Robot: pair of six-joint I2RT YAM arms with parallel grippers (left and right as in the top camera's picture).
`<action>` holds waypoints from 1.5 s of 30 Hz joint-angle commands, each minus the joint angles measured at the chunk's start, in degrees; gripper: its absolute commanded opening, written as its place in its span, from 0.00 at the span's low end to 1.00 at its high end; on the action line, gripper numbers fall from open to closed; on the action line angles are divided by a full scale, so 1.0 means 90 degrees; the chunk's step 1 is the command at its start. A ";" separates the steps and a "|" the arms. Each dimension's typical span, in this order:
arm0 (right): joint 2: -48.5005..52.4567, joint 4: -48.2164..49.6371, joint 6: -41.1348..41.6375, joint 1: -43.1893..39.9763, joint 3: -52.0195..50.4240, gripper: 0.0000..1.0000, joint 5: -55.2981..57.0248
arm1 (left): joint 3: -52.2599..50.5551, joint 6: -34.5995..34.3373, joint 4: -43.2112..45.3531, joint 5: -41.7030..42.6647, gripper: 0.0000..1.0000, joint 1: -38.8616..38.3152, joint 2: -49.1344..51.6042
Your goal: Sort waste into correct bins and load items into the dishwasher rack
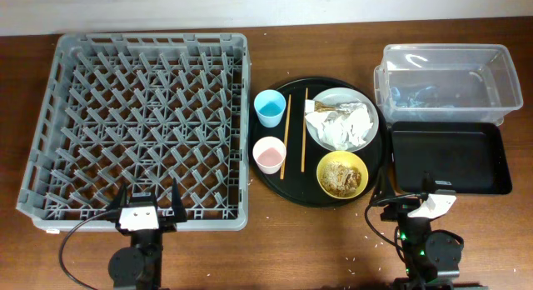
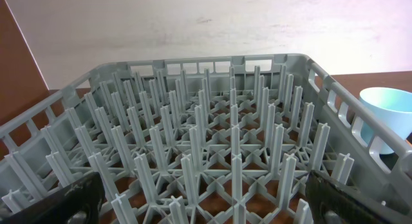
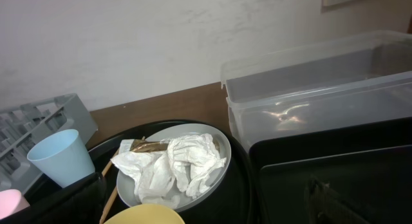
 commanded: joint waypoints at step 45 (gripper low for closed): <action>0.1010 0.0721 -0.0338 0.0034 0.1880 0.99 -0.1751 | -0.0010 0.0126 -0.0051 0.0070 0.99 0.0002 -0.0041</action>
